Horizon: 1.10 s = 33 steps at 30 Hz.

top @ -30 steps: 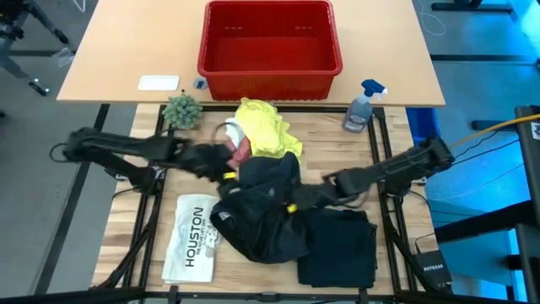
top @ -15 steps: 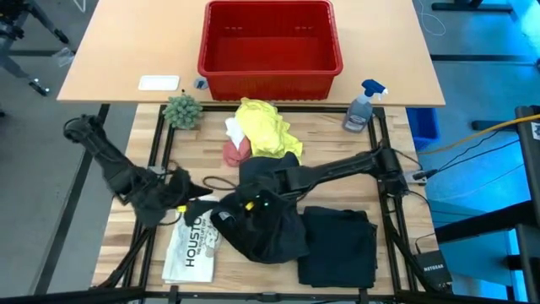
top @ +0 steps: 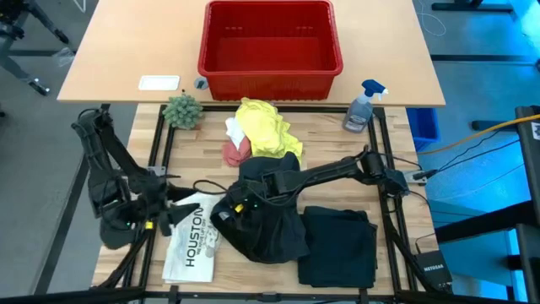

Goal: Fold laundry
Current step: Fold the dark blue short

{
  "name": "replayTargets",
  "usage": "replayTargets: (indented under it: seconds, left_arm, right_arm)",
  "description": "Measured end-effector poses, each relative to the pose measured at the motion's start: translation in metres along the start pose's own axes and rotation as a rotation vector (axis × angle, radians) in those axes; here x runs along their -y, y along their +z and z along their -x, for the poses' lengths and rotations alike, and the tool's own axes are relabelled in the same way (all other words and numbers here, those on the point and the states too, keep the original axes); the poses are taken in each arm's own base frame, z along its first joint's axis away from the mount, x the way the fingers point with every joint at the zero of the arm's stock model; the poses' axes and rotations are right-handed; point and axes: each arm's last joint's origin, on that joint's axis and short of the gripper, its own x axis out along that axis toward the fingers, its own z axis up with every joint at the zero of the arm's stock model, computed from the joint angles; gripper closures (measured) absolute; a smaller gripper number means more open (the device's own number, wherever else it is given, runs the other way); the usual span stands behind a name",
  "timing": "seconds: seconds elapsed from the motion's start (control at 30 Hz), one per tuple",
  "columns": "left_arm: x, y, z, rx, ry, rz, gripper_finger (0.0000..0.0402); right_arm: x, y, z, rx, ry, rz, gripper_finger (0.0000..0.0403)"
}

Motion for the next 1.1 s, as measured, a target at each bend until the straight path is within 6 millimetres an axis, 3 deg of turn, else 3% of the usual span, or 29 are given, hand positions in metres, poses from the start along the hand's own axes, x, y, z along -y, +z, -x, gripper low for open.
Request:
replayTargets:
  seconds: [0.33, 0.57, 0.8, 0.87, 1.0, 1.1]
  left_arm:
    - [0.002, 0.000, 0.020, 0.124, -0.030, -0.013, 0.0112]
    - [0.002, 0.000, 0.023, 0.141, -0.037, -0.018, 0.0112]
    - [0.002, 0.000, 0.023, 0.141, -0.036, -0.019, 0.0112]
    - [0.001, 0.000, 0.023, 0.141, -0.036, -0.021, 0.0112]
    - [0.001, 0.000, 0.023, 0.141, -0.035, -0.027, 0.0112]
    - [0.000, 0.000, 0.023, 0.141, -0.035, -0.037, 0.0112]
  right_arm:
    - [0.011, 0.007, -0.001, 0.046, 0.043, -0.049, 0.0237]
    - [0.007, -0.012, -0.033, -0.006, 0.069, -0.081, 0.0237]
    - [0.015, -0.023, -0.048, -0.032, -0.018, -0.134, 0.0242]
    - [0.017, -0.022, -0.048, -0.024, -0.026, -0.146, 0.0268]
    - [0.015, -0.018, -0.042, -0.017, -0.009, -0.146, 0.0380]
    - [0.009, -0.009, -0.025, -0.013, 0.021, -0.190, 0.0393]
